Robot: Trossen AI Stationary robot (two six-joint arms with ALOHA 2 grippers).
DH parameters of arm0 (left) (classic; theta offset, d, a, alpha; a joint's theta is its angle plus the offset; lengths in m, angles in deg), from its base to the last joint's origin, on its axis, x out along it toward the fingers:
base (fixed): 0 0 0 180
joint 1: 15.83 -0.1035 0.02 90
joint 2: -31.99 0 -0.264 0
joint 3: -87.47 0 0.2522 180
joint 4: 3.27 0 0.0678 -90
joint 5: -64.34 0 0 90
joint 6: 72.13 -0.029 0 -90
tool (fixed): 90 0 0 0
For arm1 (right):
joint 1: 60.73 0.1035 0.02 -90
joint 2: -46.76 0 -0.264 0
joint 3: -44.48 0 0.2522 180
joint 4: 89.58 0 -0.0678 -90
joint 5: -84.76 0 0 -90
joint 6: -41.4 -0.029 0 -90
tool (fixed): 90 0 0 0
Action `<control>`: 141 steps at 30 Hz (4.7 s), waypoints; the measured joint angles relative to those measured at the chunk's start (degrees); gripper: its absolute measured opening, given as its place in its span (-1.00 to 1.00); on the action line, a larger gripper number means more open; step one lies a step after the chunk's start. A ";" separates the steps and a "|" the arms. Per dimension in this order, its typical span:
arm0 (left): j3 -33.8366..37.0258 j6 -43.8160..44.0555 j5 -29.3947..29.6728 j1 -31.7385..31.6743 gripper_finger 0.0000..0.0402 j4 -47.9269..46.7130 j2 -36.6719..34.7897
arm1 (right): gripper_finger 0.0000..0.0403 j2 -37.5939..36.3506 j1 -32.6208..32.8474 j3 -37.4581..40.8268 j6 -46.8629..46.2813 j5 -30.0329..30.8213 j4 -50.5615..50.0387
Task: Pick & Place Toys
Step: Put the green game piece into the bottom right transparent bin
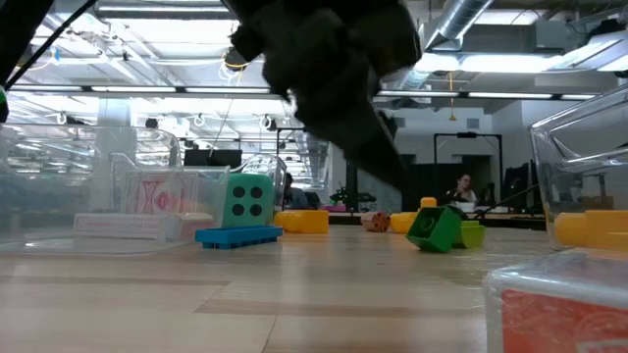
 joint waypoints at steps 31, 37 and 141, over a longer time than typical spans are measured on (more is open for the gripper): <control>0.02 -16.62 16.20 3.25 0.50 12.31 3.96 | 0.88 0.00 -0.11 0.00 0.11 -0.85 -0.19; 0.02 -16.15 15.93 1.80 0.50 12.37 3.96 | 0.88 0.00 -0.13 0.00 0.11 -0.88 -0.17; 0.07 21.44 -16.52 6.93 -0.08 37.25 -7.36 | 0.88 9.13 -8.41 0.12 34.46 -13.92 11.29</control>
